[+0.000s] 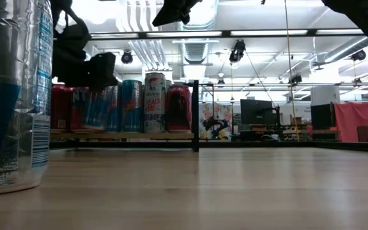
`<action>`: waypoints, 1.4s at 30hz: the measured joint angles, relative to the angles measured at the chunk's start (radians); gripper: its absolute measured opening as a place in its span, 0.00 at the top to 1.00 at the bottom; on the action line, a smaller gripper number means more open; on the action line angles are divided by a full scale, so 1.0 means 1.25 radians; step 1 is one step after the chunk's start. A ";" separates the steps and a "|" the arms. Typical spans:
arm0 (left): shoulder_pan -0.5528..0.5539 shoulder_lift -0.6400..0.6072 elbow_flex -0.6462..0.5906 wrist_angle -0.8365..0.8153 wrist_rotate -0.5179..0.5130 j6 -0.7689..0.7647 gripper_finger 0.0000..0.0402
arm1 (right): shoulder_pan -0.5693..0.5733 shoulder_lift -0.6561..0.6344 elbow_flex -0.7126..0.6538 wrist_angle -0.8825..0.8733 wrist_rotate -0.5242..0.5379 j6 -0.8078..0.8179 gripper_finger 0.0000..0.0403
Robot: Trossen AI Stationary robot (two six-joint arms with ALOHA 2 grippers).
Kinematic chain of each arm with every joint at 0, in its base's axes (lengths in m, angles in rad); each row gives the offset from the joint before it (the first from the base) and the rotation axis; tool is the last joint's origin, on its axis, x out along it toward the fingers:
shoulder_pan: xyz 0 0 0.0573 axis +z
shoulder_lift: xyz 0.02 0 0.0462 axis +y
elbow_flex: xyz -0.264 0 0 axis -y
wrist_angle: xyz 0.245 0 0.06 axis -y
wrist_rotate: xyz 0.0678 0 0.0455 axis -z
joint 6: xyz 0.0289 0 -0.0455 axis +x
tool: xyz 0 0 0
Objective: Place canned beverage on shelf
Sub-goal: Put the blue soda can on the shelf aligned with the other blue soda can
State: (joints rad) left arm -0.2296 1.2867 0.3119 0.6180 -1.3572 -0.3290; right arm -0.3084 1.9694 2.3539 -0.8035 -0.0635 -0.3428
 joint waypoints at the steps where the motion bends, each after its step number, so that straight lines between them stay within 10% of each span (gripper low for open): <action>1: 0.008 0.003 0.000 0.004 0.011 0.000 0.46 | 0.000 0.000 0.000 0.000 0.000 -0.001 0.98; 42: 0.137 0.011 0.000 0.114 0.060 0.007 0.46 | 0.000 0.001 -0.001 0.000 0.001 -0.015 0.98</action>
State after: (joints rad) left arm -0.0578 1.3010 0.3119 0.7606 -1.2819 -0.3208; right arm -0.3084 1.9709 2.3528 -0.8032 -0.0628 -0.3614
